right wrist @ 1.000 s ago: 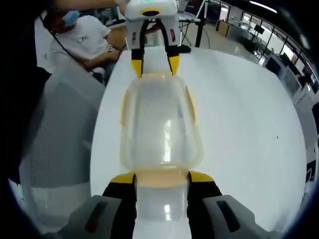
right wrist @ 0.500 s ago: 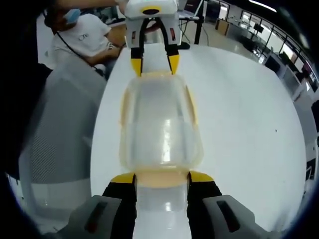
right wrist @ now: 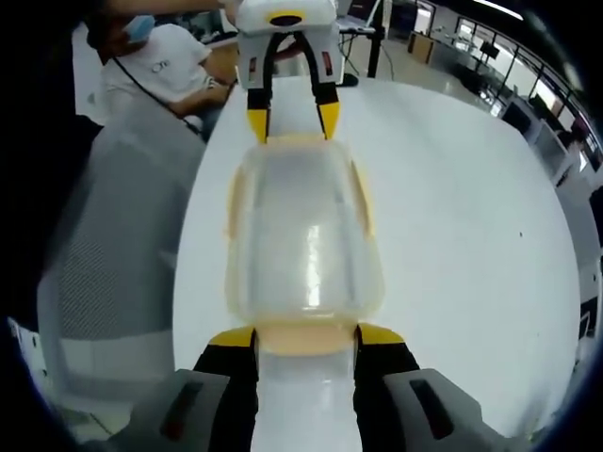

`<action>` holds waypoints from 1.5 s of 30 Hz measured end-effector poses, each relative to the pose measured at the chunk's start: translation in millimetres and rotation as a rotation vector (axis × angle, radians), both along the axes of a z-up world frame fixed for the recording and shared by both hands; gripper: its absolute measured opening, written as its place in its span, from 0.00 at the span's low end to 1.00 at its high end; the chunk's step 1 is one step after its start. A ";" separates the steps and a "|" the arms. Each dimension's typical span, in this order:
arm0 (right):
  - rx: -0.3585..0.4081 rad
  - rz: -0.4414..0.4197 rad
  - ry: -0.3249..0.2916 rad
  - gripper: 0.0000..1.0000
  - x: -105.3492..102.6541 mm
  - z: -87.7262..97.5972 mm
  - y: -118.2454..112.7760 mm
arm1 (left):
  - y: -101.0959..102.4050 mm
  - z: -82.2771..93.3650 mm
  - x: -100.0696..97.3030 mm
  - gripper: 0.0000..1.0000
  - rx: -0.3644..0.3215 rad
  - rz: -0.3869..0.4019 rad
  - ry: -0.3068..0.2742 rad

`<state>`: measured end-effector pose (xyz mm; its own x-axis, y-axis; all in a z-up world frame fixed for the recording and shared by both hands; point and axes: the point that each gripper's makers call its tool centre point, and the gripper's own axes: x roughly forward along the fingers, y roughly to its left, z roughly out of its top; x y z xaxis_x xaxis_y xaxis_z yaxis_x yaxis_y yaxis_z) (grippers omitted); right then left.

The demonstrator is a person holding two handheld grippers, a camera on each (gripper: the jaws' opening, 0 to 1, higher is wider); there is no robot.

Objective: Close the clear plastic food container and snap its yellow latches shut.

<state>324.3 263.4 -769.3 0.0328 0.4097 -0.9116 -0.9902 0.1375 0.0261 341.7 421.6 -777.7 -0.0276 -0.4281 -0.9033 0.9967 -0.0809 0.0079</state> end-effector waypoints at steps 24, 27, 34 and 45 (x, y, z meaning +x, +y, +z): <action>-0.018 -0.012 0.000 0.38 -1.6 -0.9 -26.3 | -26.3 1.5 -1.0 0.38 0.001 -0.004 0.009; -0.022 -0.013 -0.001 0.38 -2.1 -0.4 -31.2 | -30.8 1.5 -1.6 0.38 -0.002 -0.004 0.010; -0.022 -0.020 -0.002 0.38 -5.1 0.8 -42.2 | -41.5 3.2 -3.9 0.38 -0.012 -0.012 0.014; -0.044 -0.025 -0.009 0.38 -8.7 0.9 -59.2 | -58.5 2.6 -6.6 0.38 -0.014 -0.018 0.014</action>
<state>315.6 204.2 -768.4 0.0508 0.3685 -0.9283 -0.9866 0.1631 0.0108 335.1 363.1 -775.1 -0.0478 -0.4404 -0.8965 0.9951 -0.0990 -0.0045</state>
